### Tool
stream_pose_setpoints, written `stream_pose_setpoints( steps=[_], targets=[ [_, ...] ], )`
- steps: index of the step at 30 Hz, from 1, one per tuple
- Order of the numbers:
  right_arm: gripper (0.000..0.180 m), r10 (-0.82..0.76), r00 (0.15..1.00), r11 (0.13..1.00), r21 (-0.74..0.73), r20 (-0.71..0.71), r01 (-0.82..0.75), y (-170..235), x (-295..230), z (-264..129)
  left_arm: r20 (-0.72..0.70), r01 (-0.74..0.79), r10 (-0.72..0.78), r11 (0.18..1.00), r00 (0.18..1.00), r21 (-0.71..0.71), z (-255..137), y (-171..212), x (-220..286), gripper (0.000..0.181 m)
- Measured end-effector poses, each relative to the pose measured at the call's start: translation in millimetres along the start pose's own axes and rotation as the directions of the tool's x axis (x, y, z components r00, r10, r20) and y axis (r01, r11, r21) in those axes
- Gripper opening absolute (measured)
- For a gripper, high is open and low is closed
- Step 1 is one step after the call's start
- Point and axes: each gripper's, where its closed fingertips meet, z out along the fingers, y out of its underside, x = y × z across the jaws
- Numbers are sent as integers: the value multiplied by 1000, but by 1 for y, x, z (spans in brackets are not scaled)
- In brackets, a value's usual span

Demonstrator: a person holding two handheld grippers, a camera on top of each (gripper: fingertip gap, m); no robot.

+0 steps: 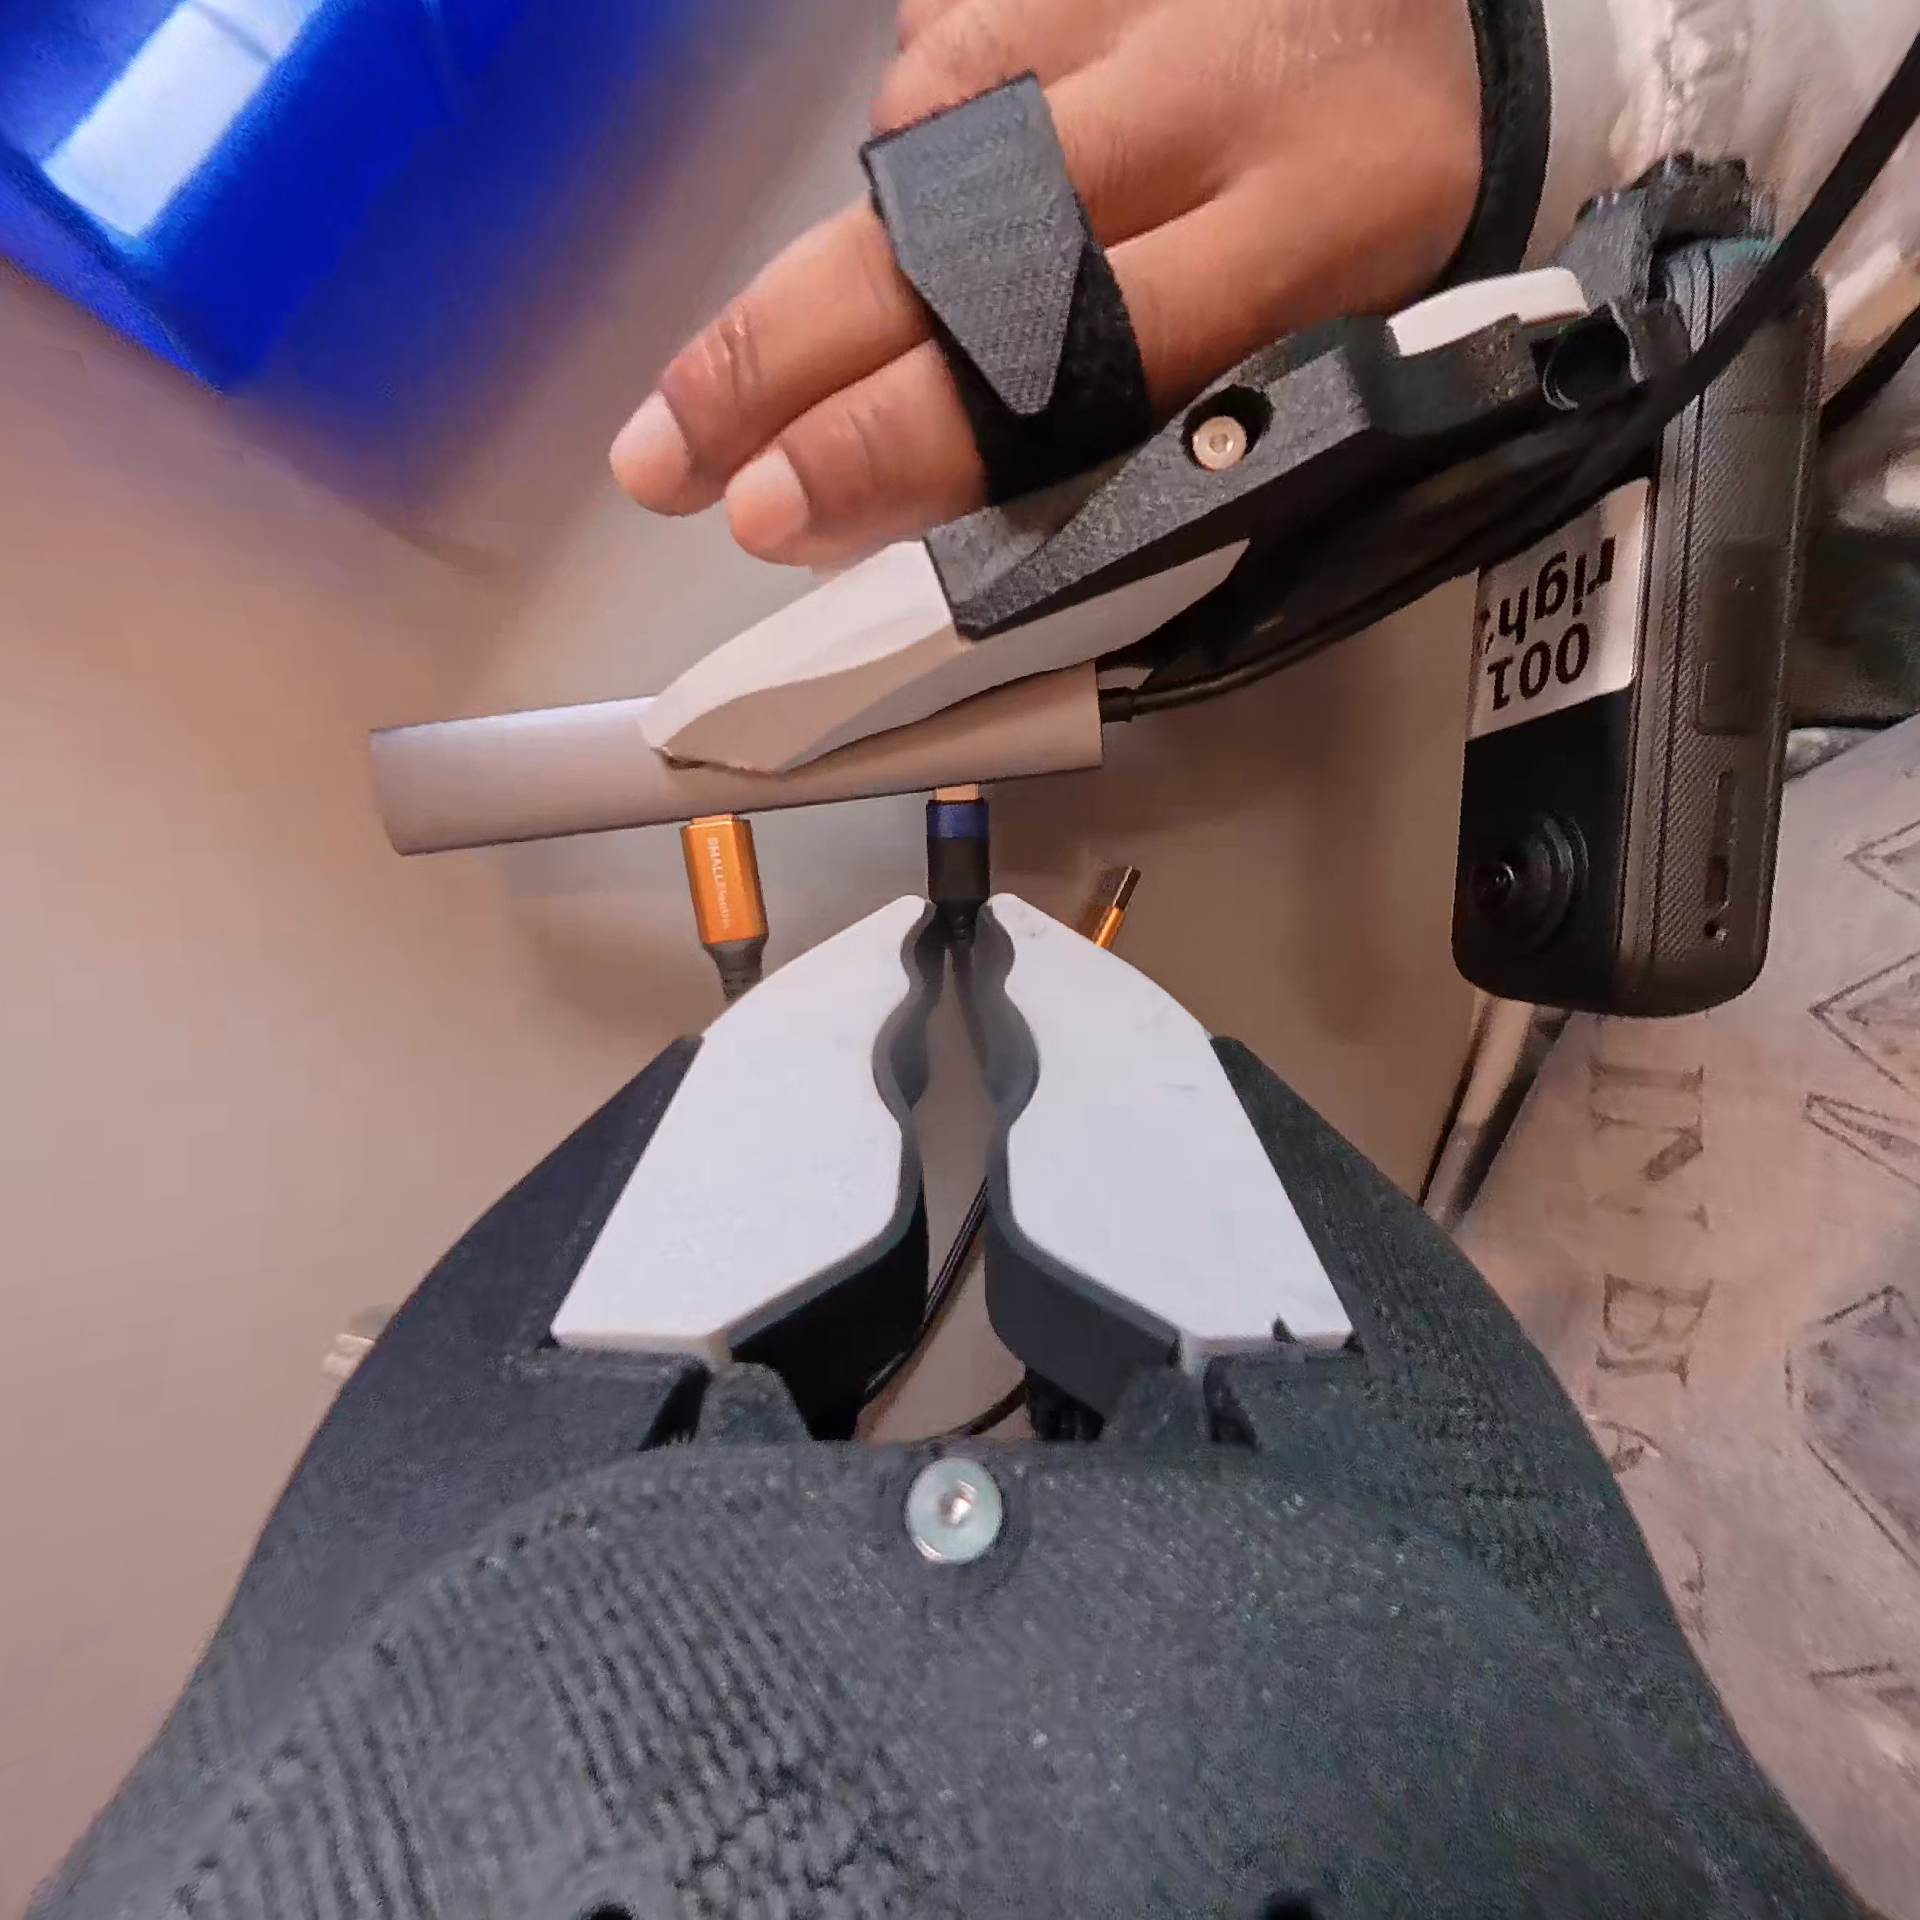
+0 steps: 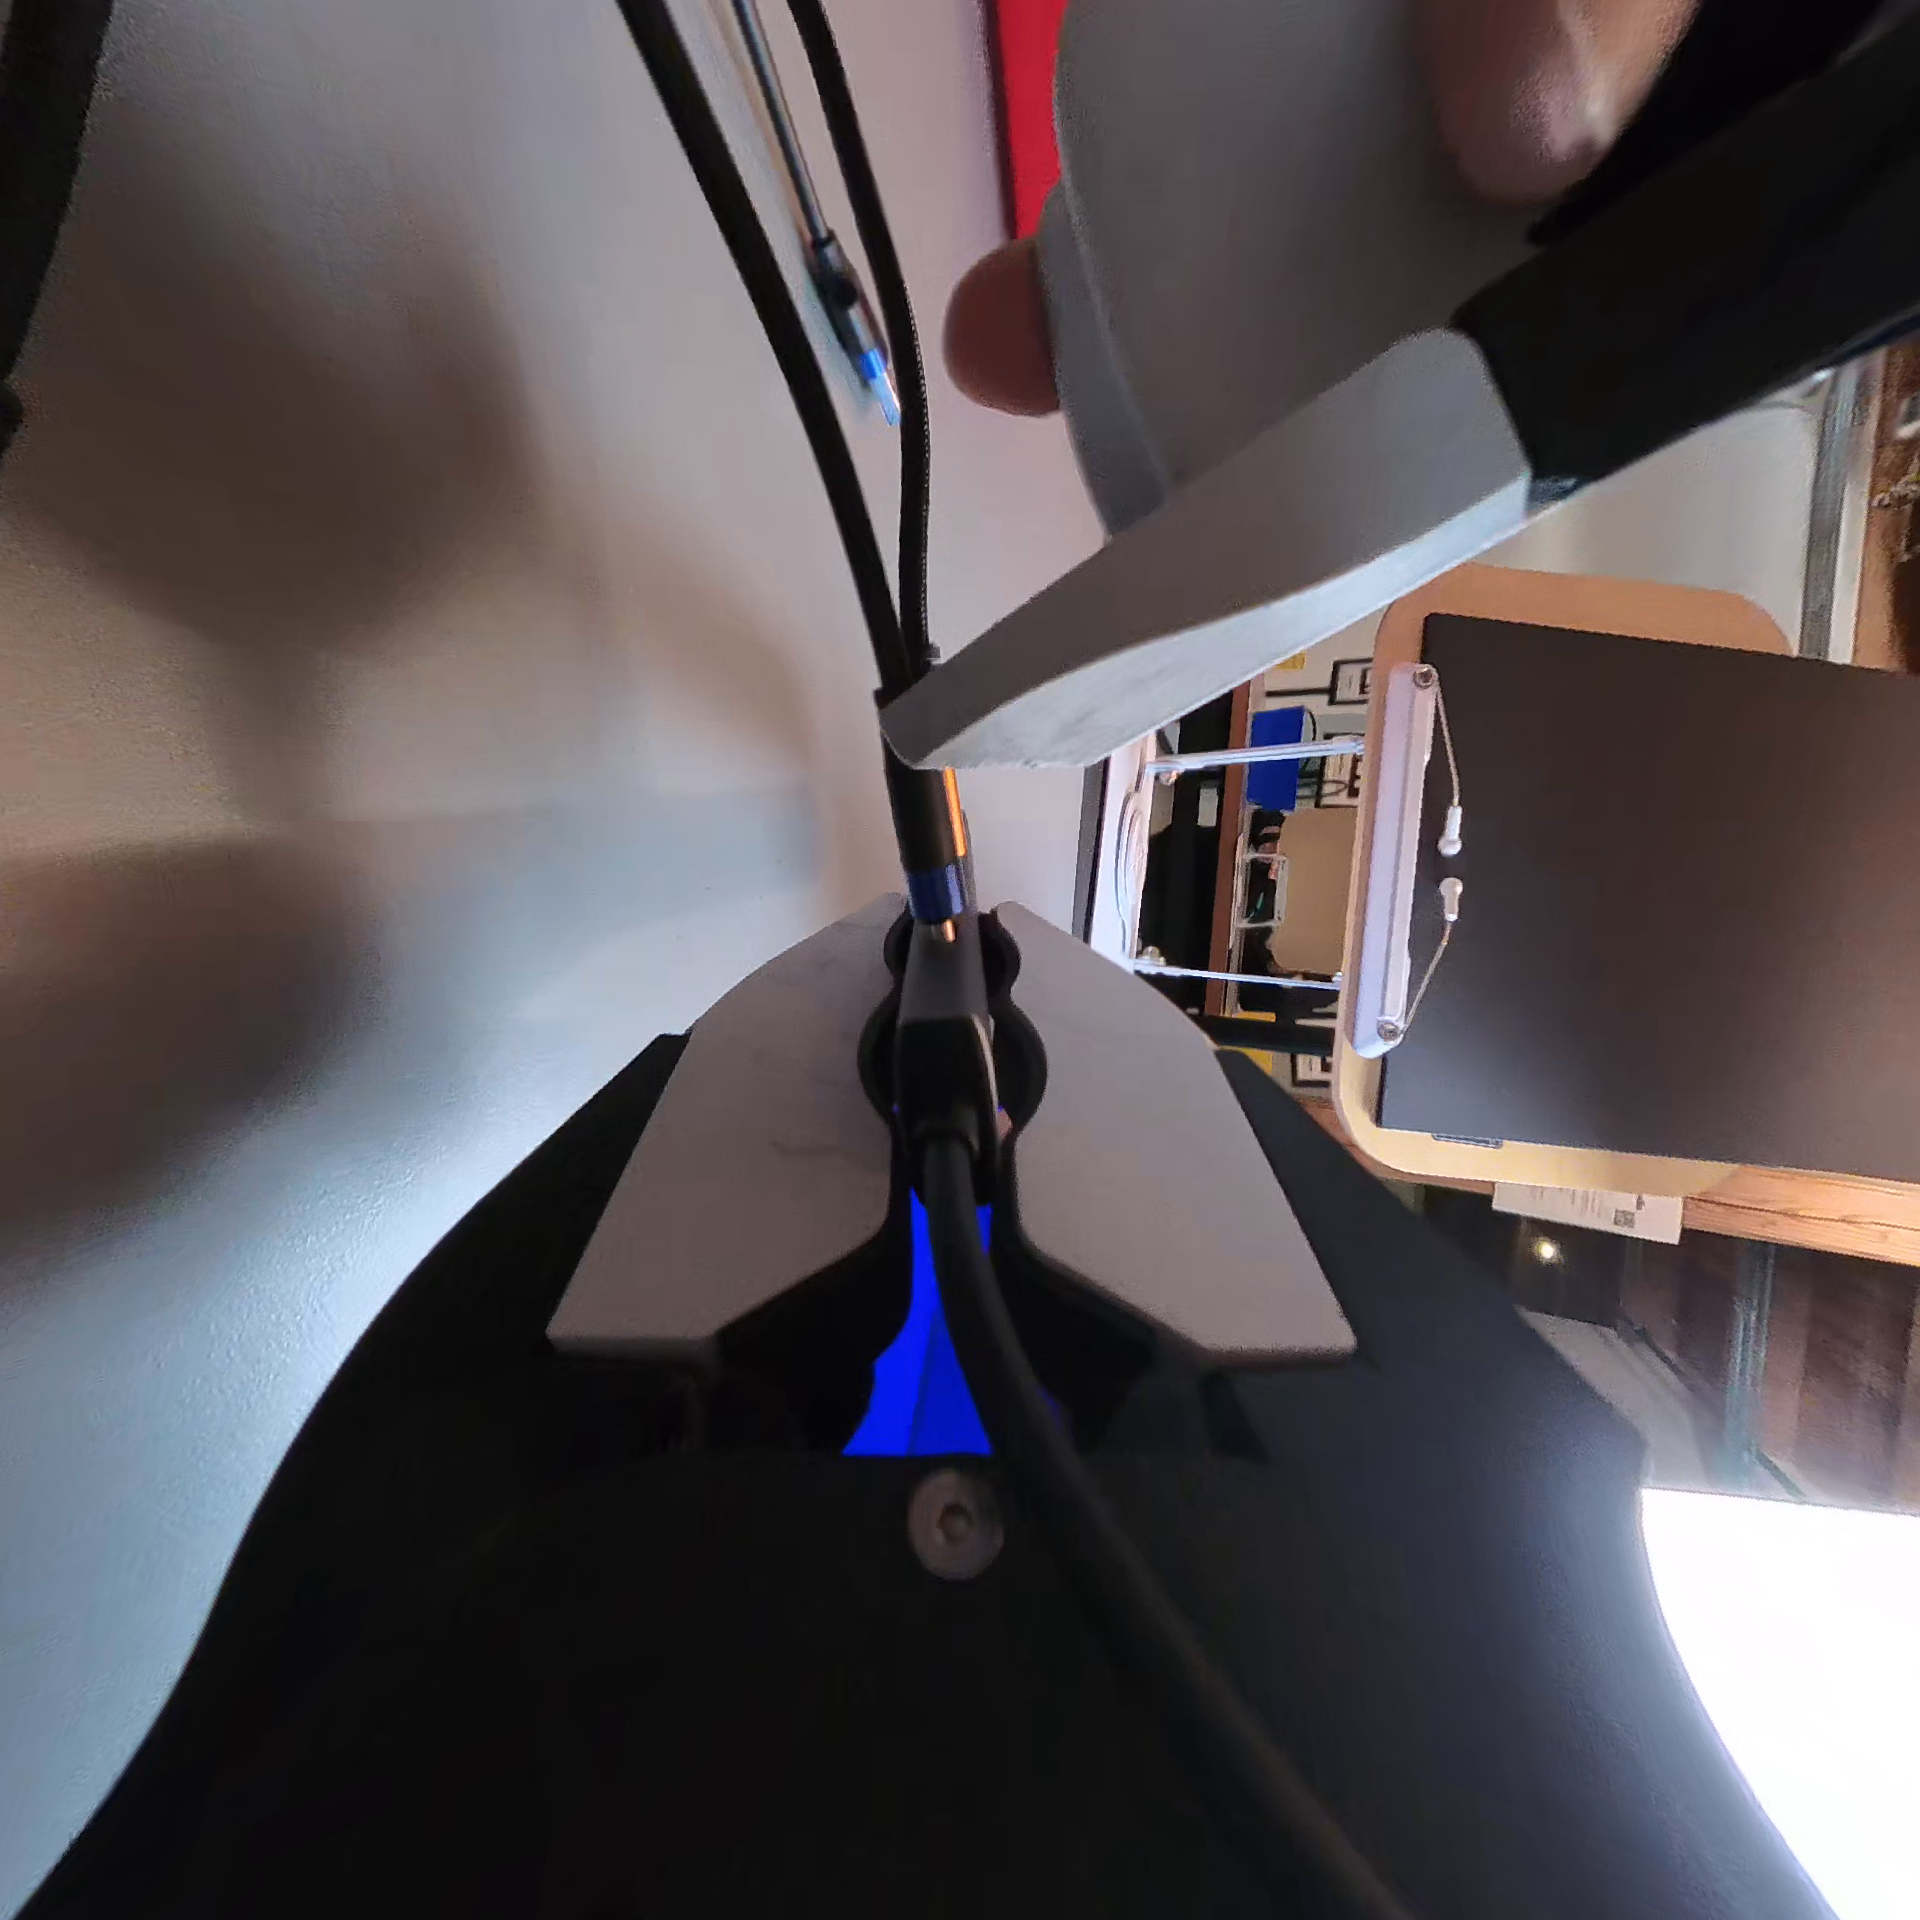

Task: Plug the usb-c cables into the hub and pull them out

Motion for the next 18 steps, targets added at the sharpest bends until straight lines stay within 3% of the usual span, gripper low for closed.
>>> stream_pose_setpoints(
  steps=[7, 18],
  targets=[
    [11, 11, 1000, 1000, -20, 11, -11, 0, -3, 2, -28, 47, -45, 994, 999, 97, 1, 2, -1, 5],
    [11, -15, 1000, 999, -40, 11, 15, -1, -2, -1, -31, 43, -39, 992, 999, 115, 1, 2, 2, 5]
  ],
)
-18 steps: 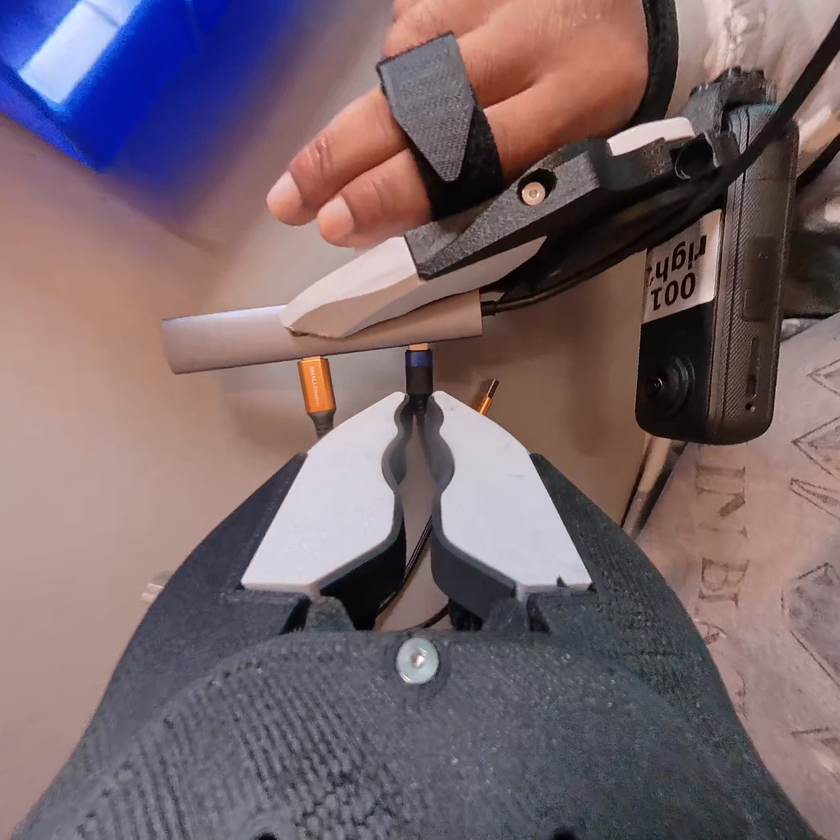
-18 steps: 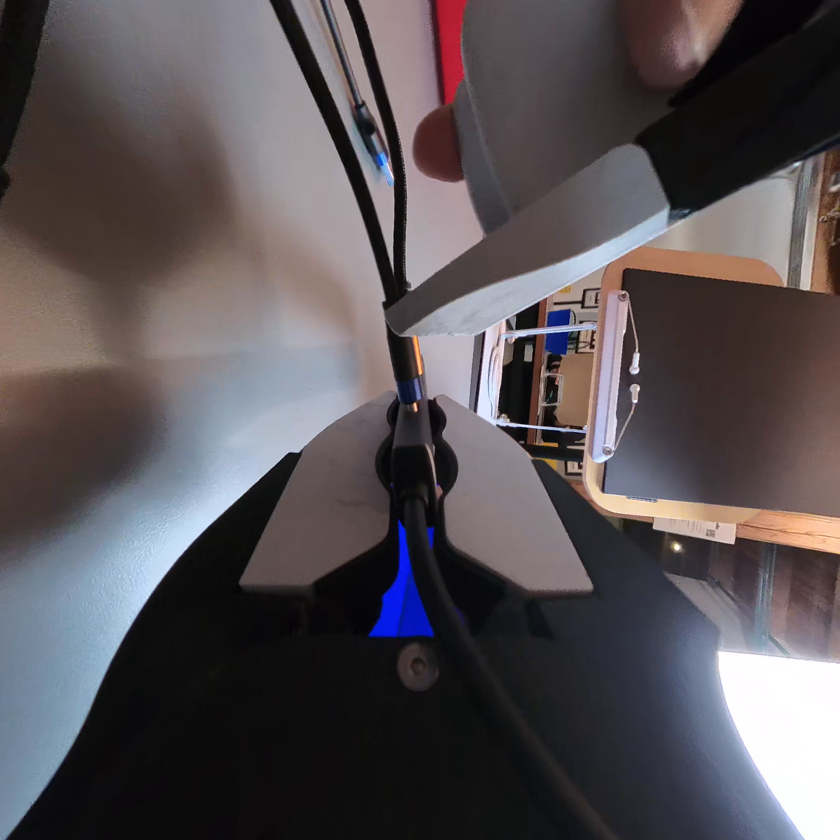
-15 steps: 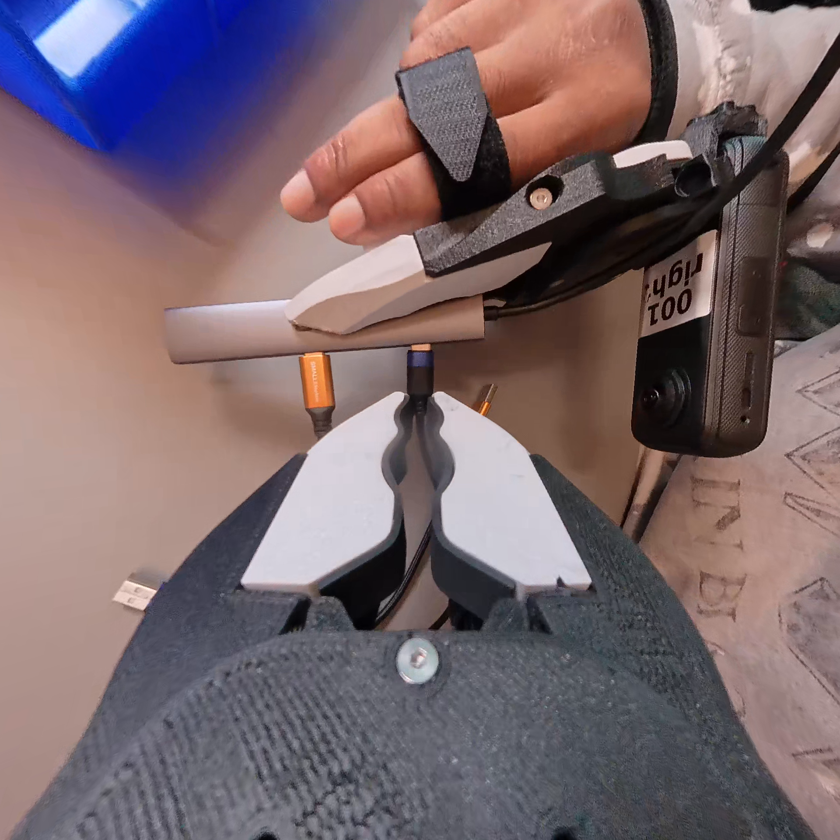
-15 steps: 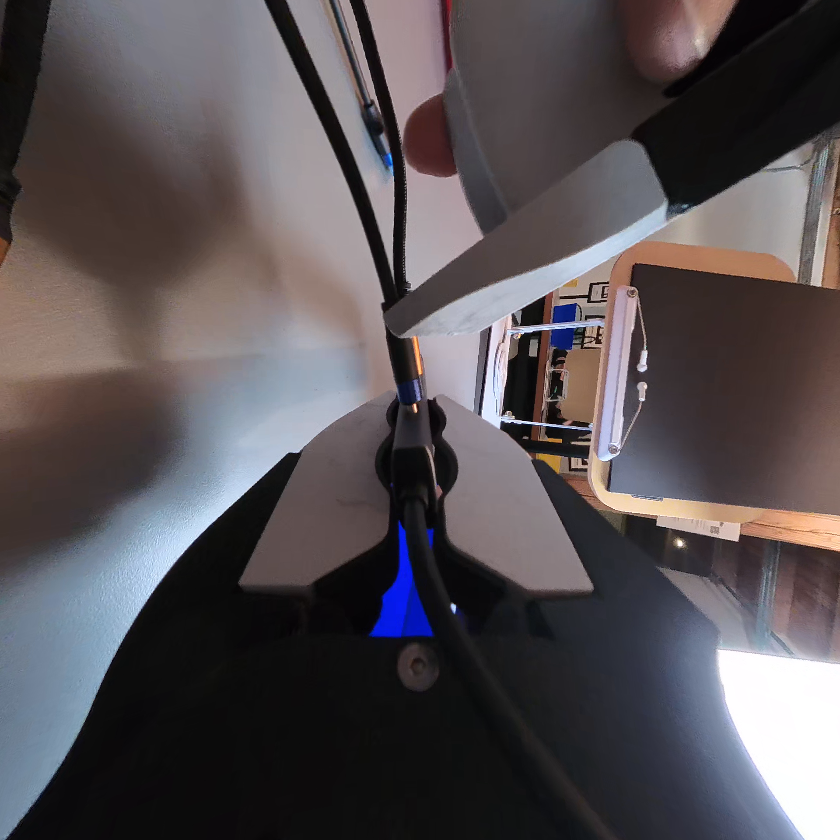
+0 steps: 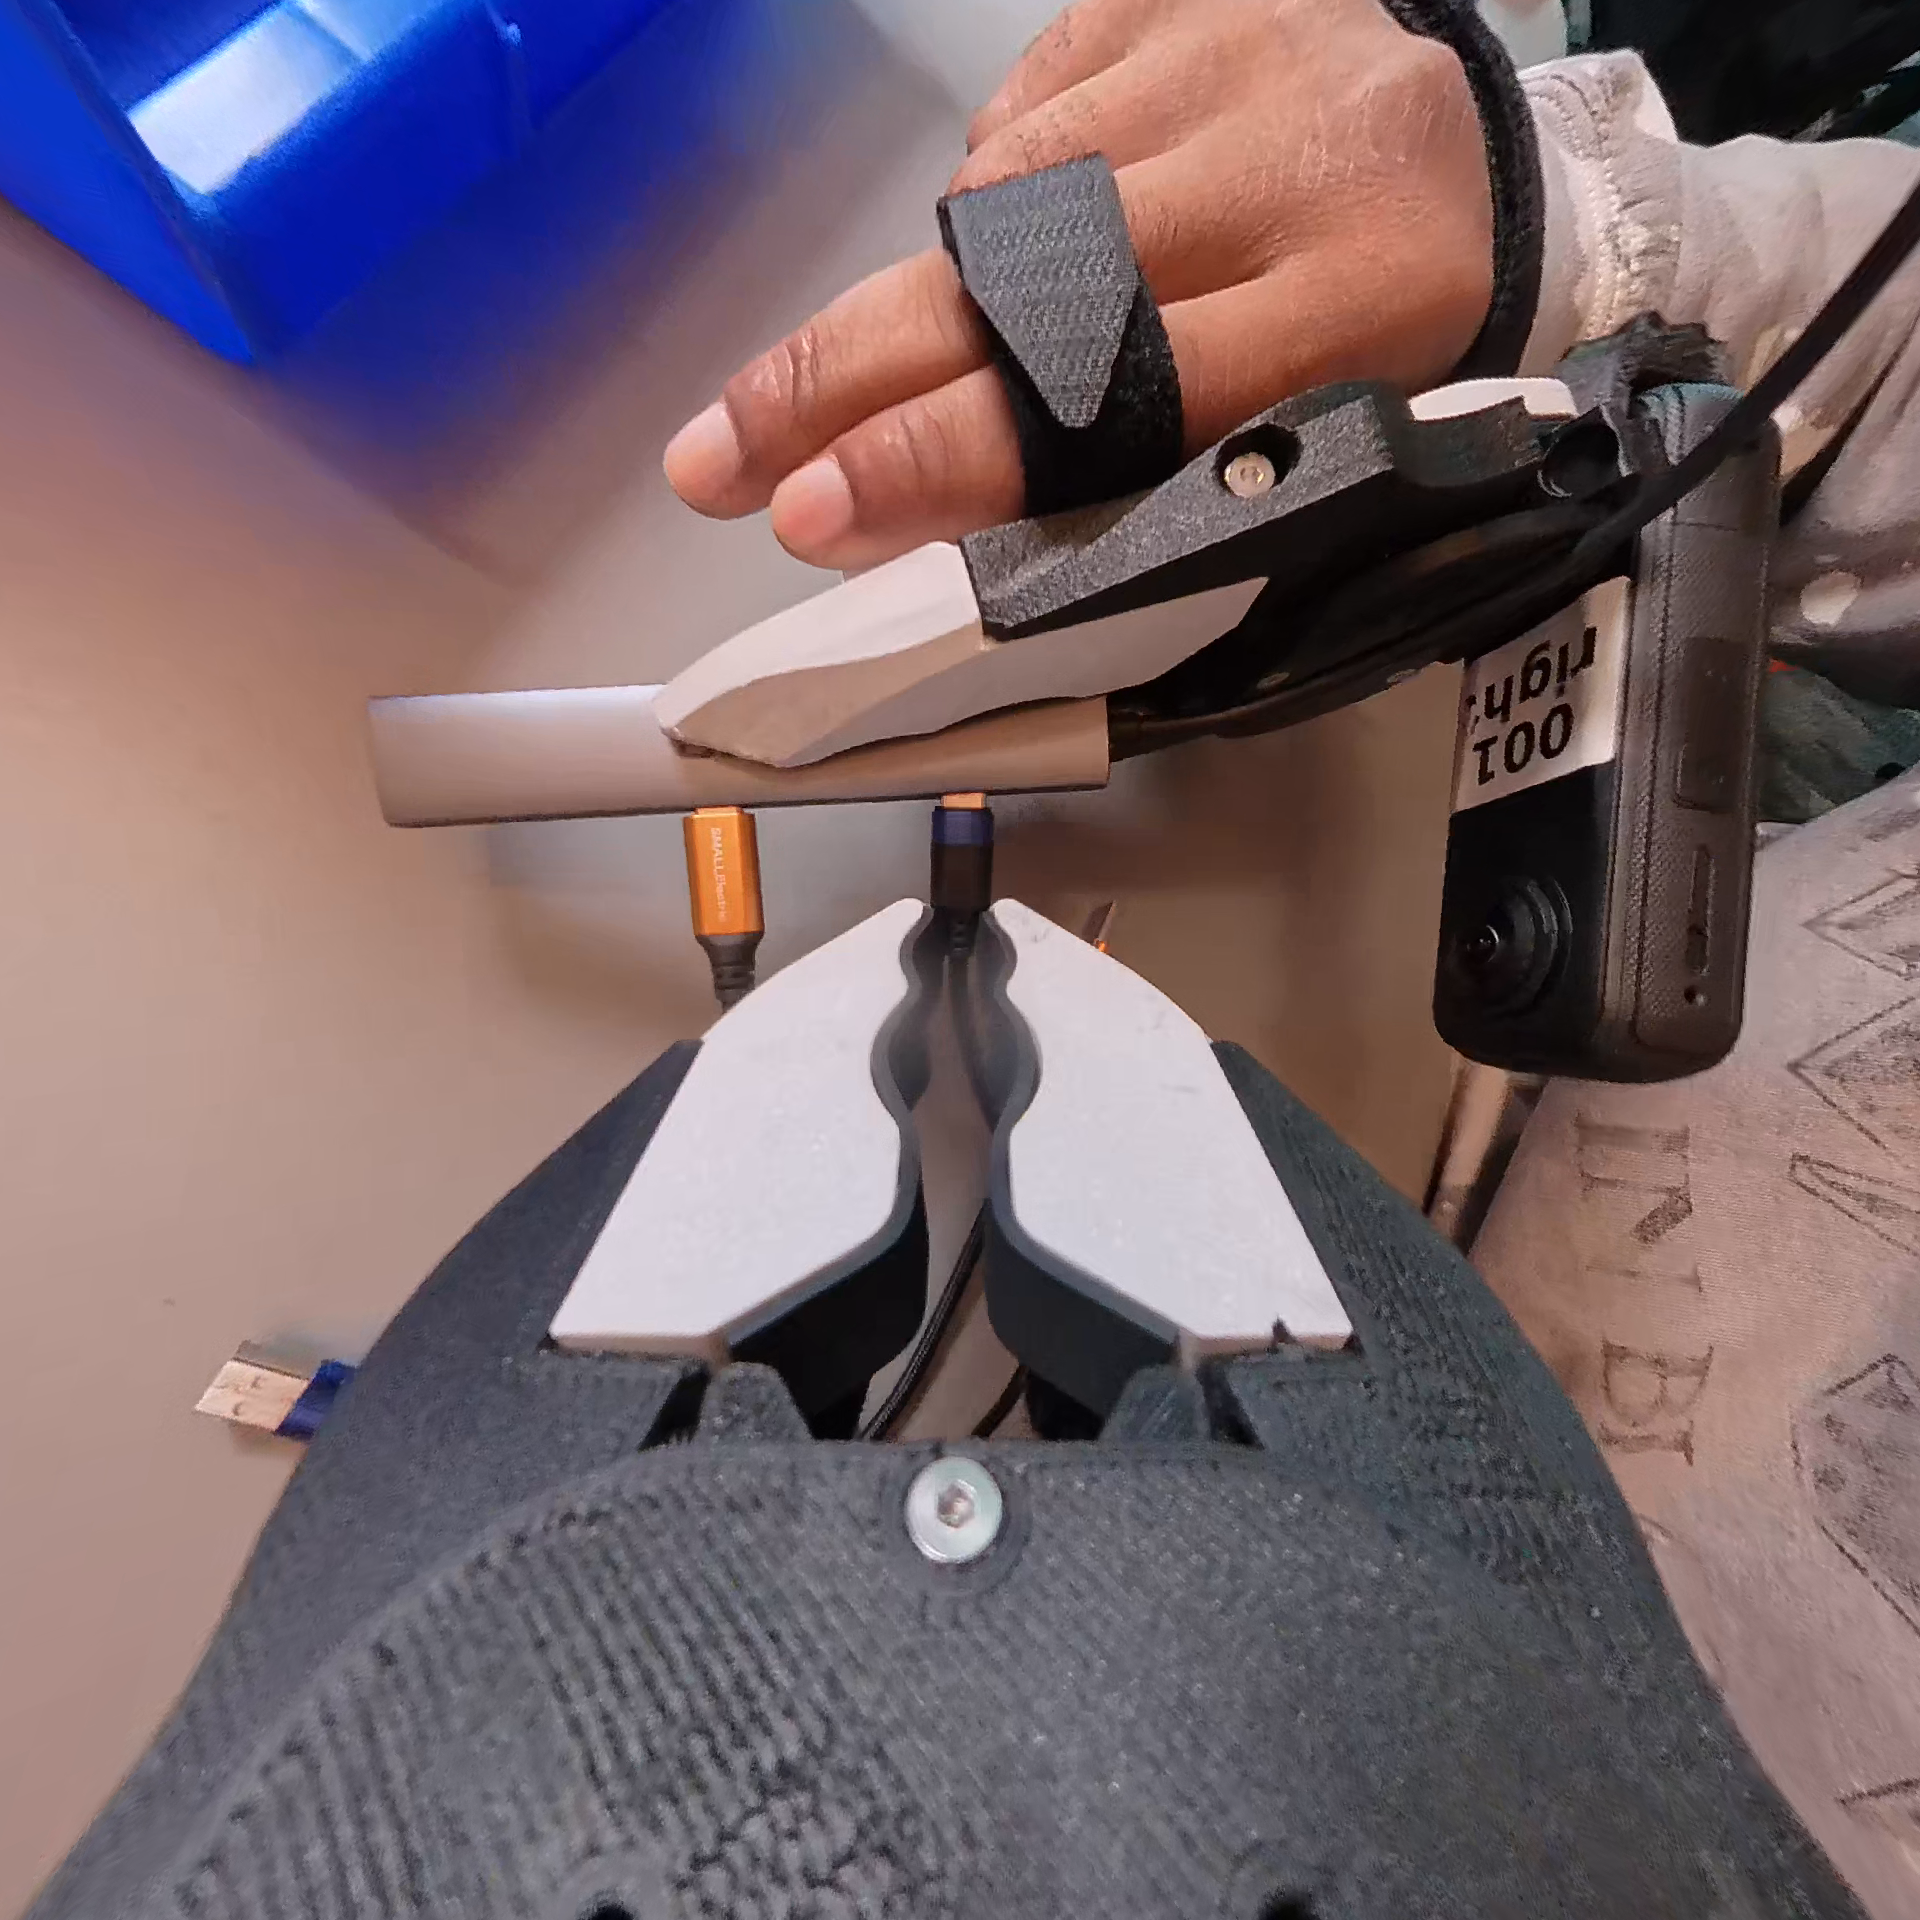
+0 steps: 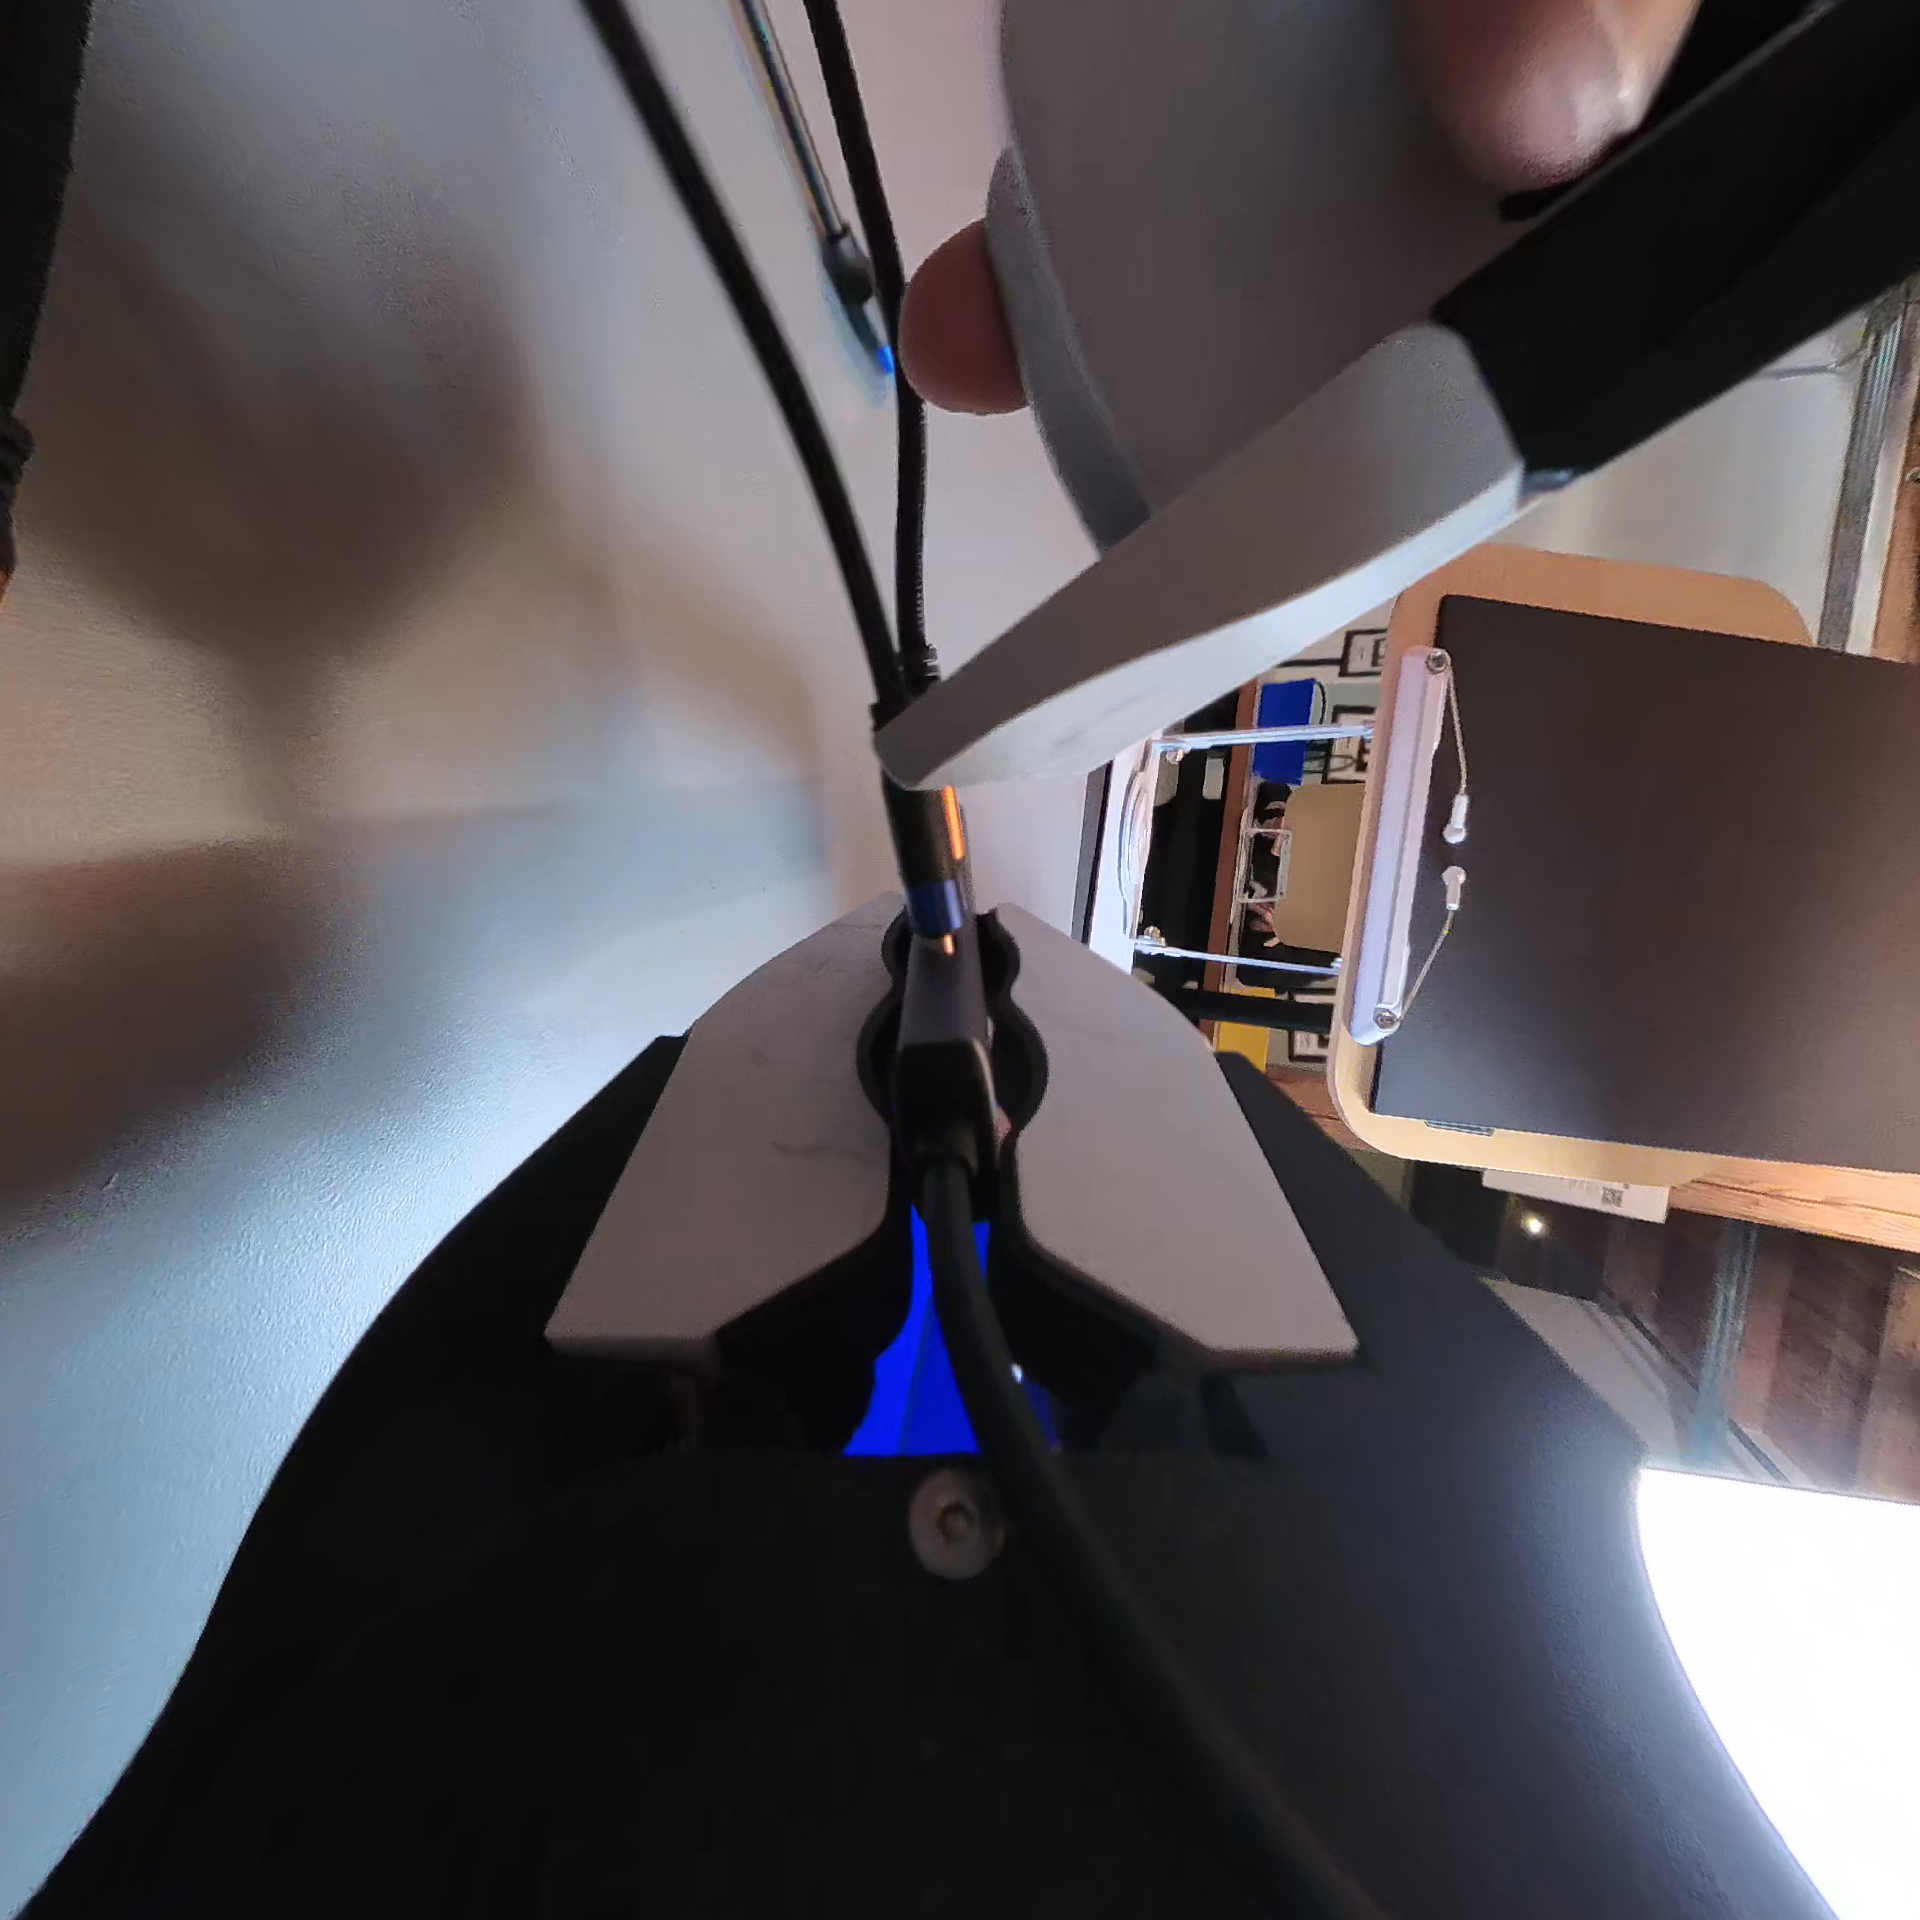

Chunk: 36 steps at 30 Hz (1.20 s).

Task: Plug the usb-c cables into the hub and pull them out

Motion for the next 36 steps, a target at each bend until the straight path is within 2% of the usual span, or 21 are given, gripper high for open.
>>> stream_pose_setpoints(
  steps=[10, 12, 14, 17, 20, 23, 26, 28, 31, 34, 36],
  targets=[
    [11, 40, 999, 999, 8, 0, -40, 0, 4, -2, -11, -31, 30, 999, 999, -34, -4, -3, 5, 6],
    [11, 100, 995, 994, 44, -5, -100, -2, 10, -6, -25, -78, 78, 997, 997, 19, -10, -8, 9, 8],
    [11, 174, 985, 981, 88, 5, -173, -2, 15, -9, -31, -123, 126, 987, 992, 104, -22, -15, 14, 20],
    [12, 327, 941, 919, 203, 90, -339, -6, 21, -19, 99, -231, 212, 938, 972, 257, -52, -24, 1, 27],
    [11, 498, 815, 757, 310, 297, -576, -18, 25, -34, 191, -262, 201, 884, 961, 387, -79, -24, -20, 27],
    [12, 604, 615, 508, 351, 506, -787, -29, 37, -51, 198, -266, 198, 870, 960, 415, -83, -11, -33, 27],
    [11, 617, 398, 281, 283, 679, -917, -35, 48, -64, 139, -325, 294, 860, 946, 394, -64, 2, -18, 30],
    [11, 585, 285, 181, 220, 759, -959, -39, 51, -70, 60, -332, 340, 842, 938, 426, -48, 2, 2, 34],
    [11, 530, 176, 127, 128, 829, -984, -48, 47, -75, 40, -339, 359, 832, 932, 440, -28, -4, 17, 35],
    [11, 526, 126, 145, 57, 841, -988, -53, 38, -71, -48, -298, 371, 812, 927, 502, -24, -11, 40, 34],
    [11, 517, 103, 144, 33, 850, -989, -55, 35, -71, -33, -281, 344, 816, 939, 504, -23, -13, 39, 31]
  ],
)
